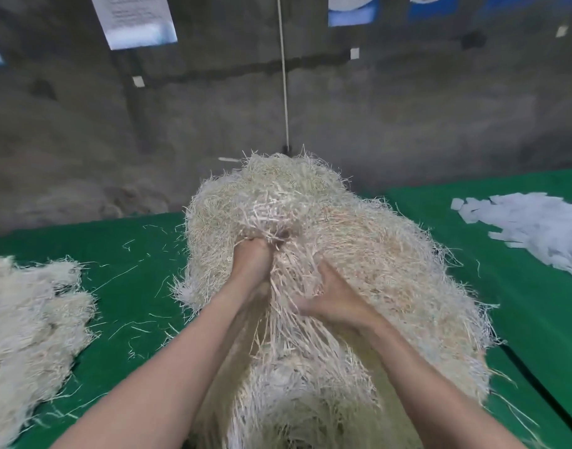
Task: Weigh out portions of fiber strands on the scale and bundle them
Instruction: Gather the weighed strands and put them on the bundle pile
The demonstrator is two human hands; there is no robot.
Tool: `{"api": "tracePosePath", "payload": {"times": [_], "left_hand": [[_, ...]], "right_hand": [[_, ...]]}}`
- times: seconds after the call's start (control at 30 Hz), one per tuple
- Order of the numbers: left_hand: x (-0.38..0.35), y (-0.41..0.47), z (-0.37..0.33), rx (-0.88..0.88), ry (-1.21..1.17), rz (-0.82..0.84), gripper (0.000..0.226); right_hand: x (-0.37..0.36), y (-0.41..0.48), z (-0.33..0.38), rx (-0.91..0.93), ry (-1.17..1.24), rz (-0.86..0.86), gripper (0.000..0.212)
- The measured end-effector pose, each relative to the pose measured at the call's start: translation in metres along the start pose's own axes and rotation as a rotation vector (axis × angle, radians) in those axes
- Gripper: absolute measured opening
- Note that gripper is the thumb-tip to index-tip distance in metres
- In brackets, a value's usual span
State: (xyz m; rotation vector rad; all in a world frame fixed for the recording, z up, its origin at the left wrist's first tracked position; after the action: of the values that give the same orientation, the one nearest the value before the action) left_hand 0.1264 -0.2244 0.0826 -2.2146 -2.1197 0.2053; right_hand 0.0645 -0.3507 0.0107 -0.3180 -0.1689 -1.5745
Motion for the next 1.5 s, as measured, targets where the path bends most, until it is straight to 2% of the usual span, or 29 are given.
{"api": "tracePosePath", "payload": {"times": [0.07, 0.17, 0.27, 0.37, 0.5, 0.63, 0.87, 0.9, 0.97, 1.07, 1.1, 1.13, 1.2, 1.23, 1.3, 1.37, 1.4, 1.43, 1.5], "left_hand": [[0.0, -0.005, -0.003, 0.004, -0.06, -0.023, 0.019], [0.008, -0.018, -0.008, 0.008, -0.154, -0.035, 0.042], [0.015, -0.017, -0.029, -0.02, -0.208, 0.012, 0.028], [0.02, -0.021, -0.045, -0.019, -0.219, -0.005, 0.014], [0.034, -0.014, -0.04, -0.011, -0.272, -0.06, 0.019], [0.053, -0.012, -0.044, -0.008, -0.294, -0.11, 0.027], [0.091, -0.016, -0.068, -0.058, -0.354, -0.14, 0.031], [0.096, -0.017, -0.071, -0.05, -0.318, -0.149, 0.033], [0.1, -0.021, -0.069, -0.017, -0.265, -0.105, 0.036], [0.098, -0.023, -0.059, -0.006, -0.215, -0.015, 0.035], [0.098, -0.024, -0.059, -0.008, -0.198, 0.002, 0.034], [0.096, -0.025, -0.061, -0.009, -0.207, 0.018, 0.031], [0.092, -0.029, -0.069, -0.012, -0.253, 0.065, 0.026], [0.09, -0.028, -0.074, -0.024, -0.28, 0.092, 0.029], [0.095, -0.025, -0.086, -0.07, -0.306, 0.111, 0.027], [0.111, -0.018, -0.092, -0.121, -0.291, 0.026, 0.018], [0.12, -0.015, -0.092, -0.125, -0.267, -0.019, 0.018], [0.126, -0.013, -0.089, -0.126, -0.235, -0.042, 0.017], [0.128, -0.012, -0.081, -0.114, -0.199, -0.046, 0.015]], "right_hand": [[-0.017, 0.005, -0.025, -0.036, -0.148, -0.011, 0.094], [-0.014, 0.009, -0.047, -0.076, -0.271, 0.015, 0.092], [-0.01, 0.008, -0.062, -0.101, -0.368, 0.004, 0.096], [-0.019, 0.004, -0.071, -0.116, -0.514, 0.019, 0.09], [-0.024, -0.005, -0.072, -0.161, -0.433, 0.037, 0.094], [-0.017, -0.01, -0.079, -0.144, -0.491, 0.037, 0.088], [-0.008, -0.027, -0.091, -0.313, -0.595, 0.1, 0.086], [-0.007, -0.027, -0.08, -0.306, -0.583, 0.093, 0.088], [-0.006, -0.024, -0.042, -0.168, -0.538, 0.042, 0.087], [-0.01, -0.019, 0.034, 0.073, -0.697, -0.007, 0.09], [-0.016, -0.016, 0.054, 0.12, -0.687, -0.02, 0.098], [-0.026, -0.012, 0.068, 0.148, -0.58, -0.019, 0.106], [-0.06, -0.004, 0.08, 0.098, -0.154, 0.027, 0.11], [-0.081, 0.0, 0.074, 0.055, -0.032, 0.045, 0.105], [-0.114, 0.011, 0.046, -0.002, -0.12, 0.03, 0.081], [-0.122, 0.015, 0.014, -0.064, -0.247, -0.015, 0.06], [-0.117, 0.016, 0.001, -0.103, -0.33, -0.013, 0.057], [-0.11, 0.017, -0.008, -0.119, -0.401, 0.001, 0.062], [-0.097, 0.015, -0.014, -0.128, -0.33, 0.087, 0.096]]}}
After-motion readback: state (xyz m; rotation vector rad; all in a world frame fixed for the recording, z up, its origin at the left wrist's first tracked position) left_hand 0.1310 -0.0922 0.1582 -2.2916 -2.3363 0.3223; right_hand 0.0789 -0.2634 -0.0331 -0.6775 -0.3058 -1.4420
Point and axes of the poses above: each hand's wrist, its own y-axis towards the middle knuckle, its own x-axis out of the back of the hand, z = x × y, the point moved 3 cm from there along y, towards the middle knuckle, and after that the axes turned 3 degrees about -y, right-handed, at the moved point
